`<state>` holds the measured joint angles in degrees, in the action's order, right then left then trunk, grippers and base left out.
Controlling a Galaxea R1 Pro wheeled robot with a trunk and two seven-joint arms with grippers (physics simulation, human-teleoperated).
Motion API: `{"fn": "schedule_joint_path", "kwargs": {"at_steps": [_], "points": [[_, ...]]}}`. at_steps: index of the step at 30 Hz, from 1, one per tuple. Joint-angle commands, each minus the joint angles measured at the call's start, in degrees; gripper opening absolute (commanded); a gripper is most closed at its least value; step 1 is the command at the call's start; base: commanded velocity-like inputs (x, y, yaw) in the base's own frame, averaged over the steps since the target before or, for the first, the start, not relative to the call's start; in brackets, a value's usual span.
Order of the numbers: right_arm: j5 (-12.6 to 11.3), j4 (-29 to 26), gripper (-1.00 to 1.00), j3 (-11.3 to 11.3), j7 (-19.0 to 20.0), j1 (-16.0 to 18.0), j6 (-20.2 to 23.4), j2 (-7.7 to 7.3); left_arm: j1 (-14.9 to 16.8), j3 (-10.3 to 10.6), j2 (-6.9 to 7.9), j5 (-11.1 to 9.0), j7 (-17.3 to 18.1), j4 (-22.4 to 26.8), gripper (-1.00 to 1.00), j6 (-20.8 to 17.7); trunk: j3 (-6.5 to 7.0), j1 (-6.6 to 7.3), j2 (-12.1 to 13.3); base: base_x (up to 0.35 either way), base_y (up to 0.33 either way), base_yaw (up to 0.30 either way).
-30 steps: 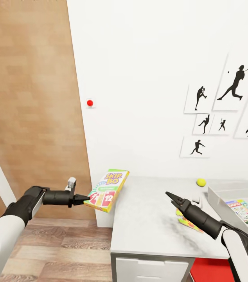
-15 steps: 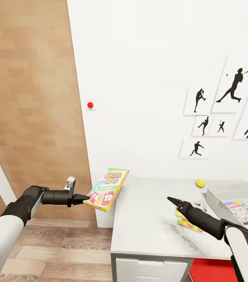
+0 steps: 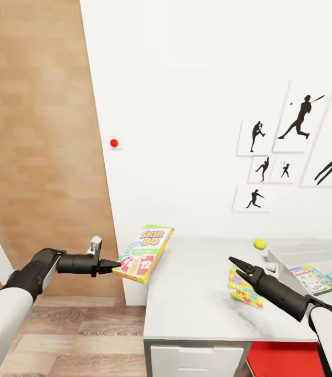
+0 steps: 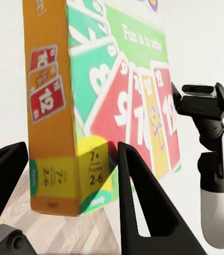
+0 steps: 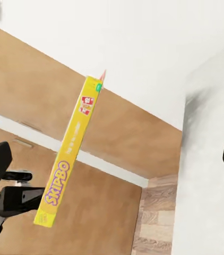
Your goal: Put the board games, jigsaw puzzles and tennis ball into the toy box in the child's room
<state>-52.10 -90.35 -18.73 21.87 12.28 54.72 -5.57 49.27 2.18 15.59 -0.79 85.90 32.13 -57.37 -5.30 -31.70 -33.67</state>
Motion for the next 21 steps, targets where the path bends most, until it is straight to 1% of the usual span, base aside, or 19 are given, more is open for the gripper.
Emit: {"fn": "schedule_joint_path", "kwargs": {"at_steps": [1, 2, 5, 6, 7, 11, 14, 17, 21], "points": [[0.4, 0.0, 1.00, -0.7, 2.9, 0.1, 0.3, -0.06, 0.0, 0.2, 0.02, -0.1, 0.2, 0.0, -1.00, -0.6, 0.08, 0.20, 0.3, 0.000, 0.000, -0.265], [0.4, 0.0, 1.00, -0.9, 3.7, 0.1, 0.3, -0.08, 0.0, 0.2, -0.01, -0.1, 0.2, 0.0, -1.00, -0.6, 0.26, 0.42, 0.7, 0.000, 0.000, -0.268], [0.4, 0.0, 1.00, -2.3, 7.9, 0.1, 0.4, -0.14, 0.0, 0.1, -0.09, -0.1, 0.2, 0.0, -1.00, -0.6, 0.79, 1.08, 1.9, 0.000, 0.000, -0.274], [0.4, -0.1, 1.00, -2.5, 8.6, 0.1, 0.4, -0.16, 0.0, 0.1, -0.09, -0.1, 0.2, 0.0, -1.00, -0.6, 0.97, 1.30, 2.3, 0.000, 0.000, -0.276], [0.4, -0.1, 1.00, -2.7, 10.1, 0.1, 0.4, -0.18, 0.0, 0.1, -0.10, -0.1, 0.2, 0.0, -1.00, -0.6, 1.15, 1.52, 2.7, 0.000, 0.000, -0.277], [0.6, -0.2, 1.00, -3.1, 17.0, 0.2, 0.3, -0.22, 0.0, 0.1, -0.05, -0.1, 0.1, 0.0, -1.00, -0.5, 1.90, 2.40, 4.3, 0.000, 0.000, -0.279], [0.9, -0.2, 1.00, -3.1, 20.6, 0.2, 0.2, -0.23, 0.0, 0.1, -0.04, -0.1, 0.1, 0.0, -1.00, -0.5, 2.50, 3.06, 5.5, 0.000, 0.000, -0.279], [1.1, -0.3, 1.00, -3.3, 22.7, 0.2, 0.1, -0.28, 0.0, 0.2, -0.01, -0.1, 0.1, 0.0, -1.00, -0.5, 3.12, 3.72, 6.7, 0.000, 0.000, -0.279], [1.1, -0.2, 1.00, -4.8, 23.4, 0.3, 0.1, -0.39, 0.0, 0.3, 0.11, -0.1, 0.2, 0.0, -1.00, -0.2, 3.95, 4.59, 8.3, 0.000, 0.000, -0.279]]}}
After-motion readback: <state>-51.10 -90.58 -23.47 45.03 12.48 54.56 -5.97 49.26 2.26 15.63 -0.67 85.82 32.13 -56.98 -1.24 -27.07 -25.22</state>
